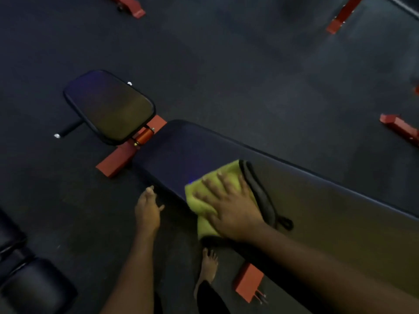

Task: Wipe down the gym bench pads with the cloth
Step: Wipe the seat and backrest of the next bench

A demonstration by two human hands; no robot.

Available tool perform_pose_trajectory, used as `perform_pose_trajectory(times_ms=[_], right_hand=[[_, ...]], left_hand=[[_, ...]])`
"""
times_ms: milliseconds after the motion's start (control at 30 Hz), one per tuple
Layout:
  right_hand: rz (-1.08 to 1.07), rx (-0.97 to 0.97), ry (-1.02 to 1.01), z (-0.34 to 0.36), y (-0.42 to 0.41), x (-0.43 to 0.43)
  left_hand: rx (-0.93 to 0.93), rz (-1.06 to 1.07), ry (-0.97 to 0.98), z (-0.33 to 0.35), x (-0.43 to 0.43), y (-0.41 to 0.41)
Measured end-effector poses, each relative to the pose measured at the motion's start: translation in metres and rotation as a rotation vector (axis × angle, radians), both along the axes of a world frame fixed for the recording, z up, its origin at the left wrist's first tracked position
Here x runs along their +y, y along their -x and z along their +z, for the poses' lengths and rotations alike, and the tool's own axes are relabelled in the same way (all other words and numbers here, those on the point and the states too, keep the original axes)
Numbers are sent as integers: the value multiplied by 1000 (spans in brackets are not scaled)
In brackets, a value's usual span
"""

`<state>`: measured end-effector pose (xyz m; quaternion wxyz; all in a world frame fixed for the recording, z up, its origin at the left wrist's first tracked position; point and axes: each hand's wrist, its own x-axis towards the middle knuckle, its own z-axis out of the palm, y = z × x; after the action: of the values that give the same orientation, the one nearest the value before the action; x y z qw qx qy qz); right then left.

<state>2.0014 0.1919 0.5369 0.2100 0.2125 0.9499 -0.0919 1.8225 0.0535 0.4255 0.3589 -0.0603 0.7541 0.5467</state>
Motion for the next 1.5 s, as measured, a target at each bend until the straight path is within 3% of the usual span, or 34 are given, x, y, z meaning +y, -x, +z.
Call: perform_pose_trajectory(times_ms=[133,233,300,367,467,500,600,700,767,867,967,1033,1133,1267,1300,1400,1500], right_hand=[[-63,-59,-74,21,-52,56],[-246,-83,-115,-7,6,112],[-251,-93,-85,-27,52,106],[-108,-76,-53,-31,56,65],[221,4,94,0,-10,0],[239,41,112,11,-33,-2],[81,10,-50,15,-49,61],[-189,-71,-109,-8,13,126],[-259,-64,-62,-31,65,132],[-94,-77,-42,-40,84,91],[190,-38,33,-3,9,37],[242,9,85,29,-53,21],[106,-60,-15,48,-89,75],[-391,-63,-100,39,-53,144],[-425,-64,-114,36,-45,136],[-159,-67,-51,38,-56,64],[85,13,54,70,-126,7]], left_hand=[[-55,28,-17,-1,10,-6],[-43,29,1,-7,11,-10],[-28,10,36,-14,7,-12],[-38,-24,48,-17,5,-4],[-12,-31,92,-16,2,3],[-6,-33,94,-15,4,2],[2,-34,110,-5,9,-8],[24,-53,106,-3,11,-16],[49,-64,124,-8,13,-18],[69,-116,172,-6,16,-20],[110,-136,212,2,19,-20],[111,-157,233,10,21,-26],[115,-147,247,24,27,-39],[177,-123,274,42,32,-62],[193,-125,269,45,31,-67],[241,-171,266,57,27,-82],[304,-228,226,72,23,-98]])
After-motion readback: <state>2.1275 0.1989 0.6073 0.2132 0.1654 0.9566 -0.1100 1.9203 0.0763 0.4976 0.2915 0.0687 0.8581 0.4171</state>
